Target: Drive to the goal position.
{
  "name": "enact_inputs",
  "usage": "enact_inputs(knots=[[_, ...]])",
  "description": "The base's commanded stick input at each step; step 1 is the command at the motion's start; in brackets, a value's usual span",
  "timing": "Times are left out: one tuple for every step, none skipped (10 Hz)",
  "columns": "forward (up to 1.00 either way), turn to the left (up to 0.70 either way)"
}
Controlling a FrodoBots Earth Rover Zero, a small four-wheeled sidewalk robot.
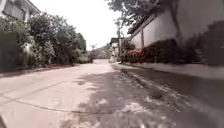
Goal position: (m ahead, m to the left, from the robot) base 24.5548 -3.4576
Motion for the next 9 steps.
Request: enact_inputs(knots=[[1.00, 0.00], [1.00, 0.00], [1.00, 0.00], [1.00, 0.00], [1.00, 0.00], [1.00, 0.00], [1.00, 0.00], [1.00, 0.00], [1.00, 0.00]])
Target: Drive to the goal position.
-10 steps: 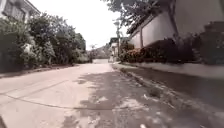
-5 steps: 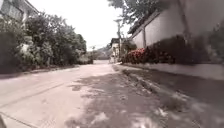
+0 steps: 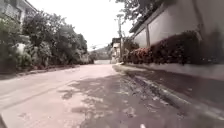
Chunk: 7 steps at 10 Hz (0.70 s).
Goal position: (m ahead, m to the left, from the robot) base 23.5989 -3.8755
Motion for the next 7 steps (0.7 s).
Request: enact_inputs(knots=[[1.00, 0.00], [1.00, 0.00], [1.00, 0.00], [1.00, 0.00], [1.00, 0.00], [1.00, -0.13], [1.00, -0.35]])
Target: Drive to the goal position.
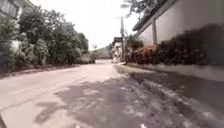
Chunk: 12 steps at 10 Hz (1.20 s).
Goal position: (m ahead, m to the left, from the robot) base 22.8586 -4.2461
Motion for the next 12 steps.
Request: enact_inputs(knots=[[1.00, -0.02], [1.00, -0.01], [1.00, 0.00], [1.00, 0.00], [1.00, 0.00], [1.00, 0.00], [1.00, 0.00], [1.00, 0.00], [1.00, 0.00], [1.00, 0.00], [1.00, 0.00], [1.00, 0.00]])
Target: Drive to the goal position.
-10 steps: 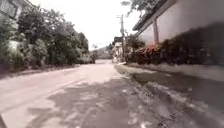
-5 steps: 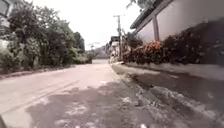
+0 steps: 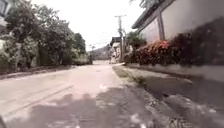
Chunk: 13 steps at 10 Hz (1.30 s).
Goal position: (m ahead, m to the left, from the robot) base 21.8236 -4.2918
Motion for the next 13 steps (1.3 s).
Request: enact_inputs(knots=[[1.00, 0.00], [1.00, 0.00], [1.00, 0.00], [1.00, 0.00], [1.00, 0.01], [1.00, 0.02], [1.00, 0.02], [1.00, 0.03], [1.00, 0.03], [1.00, 0.02], [1.00, 0.03], [1.00, 0.03], [1.00, 0.03]])
